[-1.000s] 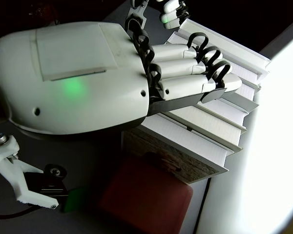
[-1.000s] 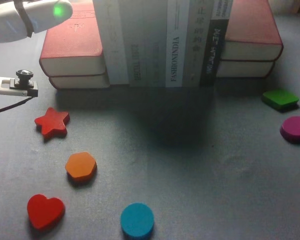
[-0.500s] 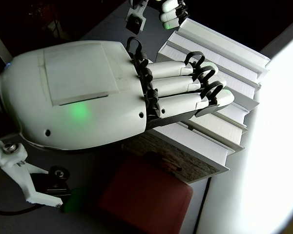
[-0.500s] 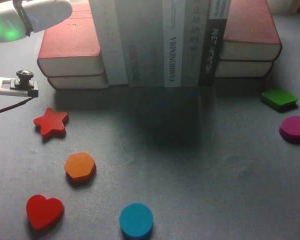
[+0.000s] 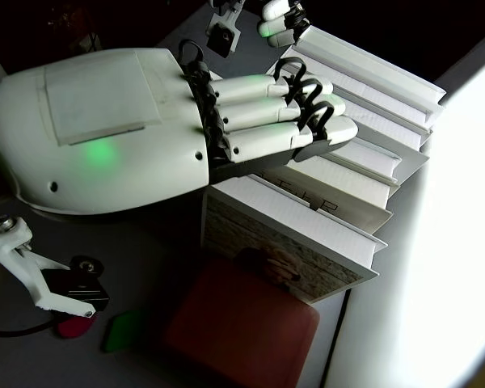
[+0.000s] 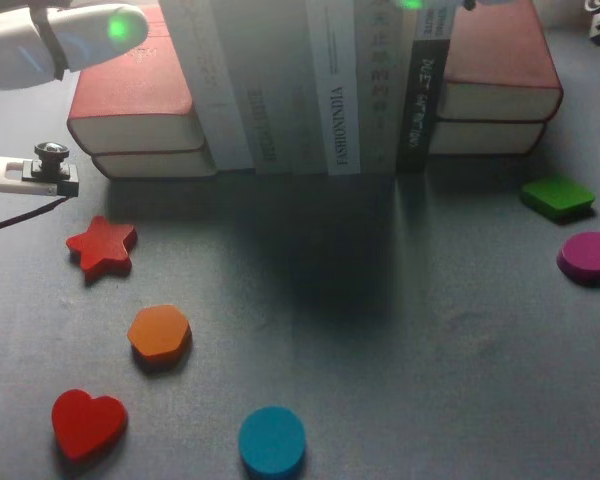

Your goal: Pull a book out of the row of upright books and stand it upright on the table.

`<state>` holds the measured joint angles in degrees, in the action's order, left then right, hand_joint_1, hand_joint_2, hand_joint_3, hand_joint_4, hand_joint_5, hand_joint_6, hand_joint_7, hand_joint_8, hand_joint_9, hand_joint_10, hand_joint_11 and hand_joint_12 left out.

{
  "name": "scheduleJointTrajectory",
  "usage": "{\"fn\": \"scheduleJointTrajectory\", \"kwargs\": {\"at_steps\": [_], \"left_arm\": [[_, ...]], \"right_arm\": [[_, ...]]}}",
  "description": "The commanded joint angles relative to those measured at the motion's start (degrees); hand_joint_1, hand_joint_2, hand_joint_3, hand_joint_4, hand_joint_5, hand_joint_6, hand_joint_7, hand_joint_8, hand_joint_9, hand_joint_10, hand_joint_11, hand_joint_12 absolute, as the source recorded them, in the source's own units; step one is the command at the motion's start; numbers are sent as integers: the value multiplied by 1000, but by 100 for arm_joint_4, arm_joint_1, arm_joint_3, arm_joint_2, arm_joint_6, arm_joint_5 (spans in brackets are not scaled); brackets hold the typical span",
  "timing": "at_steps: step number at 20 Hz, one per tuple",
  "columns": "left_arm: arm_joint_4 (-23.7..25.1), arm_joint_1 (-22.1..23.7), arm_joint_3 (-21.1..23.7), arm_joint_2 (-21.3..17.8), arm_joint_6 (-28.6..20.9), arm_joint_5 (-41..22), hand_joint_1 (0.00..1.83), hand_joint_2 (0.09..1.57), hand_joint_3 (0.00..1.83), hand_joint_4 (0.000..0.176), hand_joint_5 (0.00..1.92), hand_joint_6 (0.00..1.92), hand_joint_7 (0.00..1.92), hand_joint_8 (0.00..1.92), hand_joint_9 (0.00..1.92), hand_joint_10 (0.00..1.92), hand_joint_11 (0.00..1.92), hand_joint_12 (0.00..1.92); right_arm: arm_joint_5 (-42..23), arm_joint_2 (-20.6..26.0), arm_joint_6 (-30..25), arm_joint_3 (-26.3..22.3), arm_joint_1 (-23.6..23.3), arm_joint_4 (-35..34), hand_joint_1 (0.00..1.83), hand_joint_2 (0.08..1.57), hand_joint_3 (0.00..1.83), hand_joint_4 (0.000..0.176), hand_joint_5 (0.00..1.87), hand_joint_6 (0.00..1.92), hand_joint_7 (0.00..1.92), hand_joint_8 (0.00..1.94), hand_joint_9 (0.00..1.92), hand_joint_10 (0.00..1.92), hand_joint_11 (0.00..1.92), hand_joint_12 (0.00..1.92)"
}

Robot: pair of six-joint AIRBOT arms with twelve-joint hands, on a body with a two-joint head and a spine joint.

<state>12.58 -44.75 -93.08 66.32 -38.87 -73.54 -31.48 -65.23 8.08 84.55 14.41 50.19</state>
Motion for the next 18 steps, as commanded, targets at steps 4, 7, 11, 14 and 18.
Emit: {"fn": "scheduleJointTrajectory", "kwargs": {"at_steps": [4, 7, 11, 14, 18], "left_arm": [[-331, 37, 21, 40, -48, -629, 1084, 1191, 5, 0, 319, 797, 189, 1204, 199, 1465, 0, 1785], [-331, 47, 20, 50, -48, -625, 1055, 1188, 3, 0, 322, 807, 173, 1196, 221, 1470, 0, 1798], [-337, 19, 41, 33, -48, -630, 1048, 1185, 1, 0, 320, 853, 193, 1239, 210, 1476, 0, 1772], [-362, -1, 52, 30, -48, -633, 1073, 1187, 2, 0, 311, 853, 183, 1241, 196, 1477, 0, 1768], [-363, -21, 53, 34, -48, -620, 1096, 1167, 0, 0, 353, 791, 198, 1160, 220, 1472, 60, 1794]], "right_arm": [[-442, -118, 2, 90, 75, -295, 508, 1198, 0, 45, 747, 11, 0, 0, 0, 0, 0, 0], [-400, -125, 2, 106, 94, -291, 610, 1186, 0, 32, 768, 13, 0, 0, 0, 0, 0, 0], [-356, -42, -2, 6, 165, -200, 261, 1082, 0, 104, 679, 0, 0, 0, 0, 0, 0, 0], [-308, -15, -2, -5, 163, -175, 297, 1120, 14, 87, 694, 7, 0, 0, 0, 0, 0, 0], [-191, 130, -1, -86, 132, -81, 408, 1174, 20, 76, 687, 4, 0, 0, 0, 0, 0, 0]]}}
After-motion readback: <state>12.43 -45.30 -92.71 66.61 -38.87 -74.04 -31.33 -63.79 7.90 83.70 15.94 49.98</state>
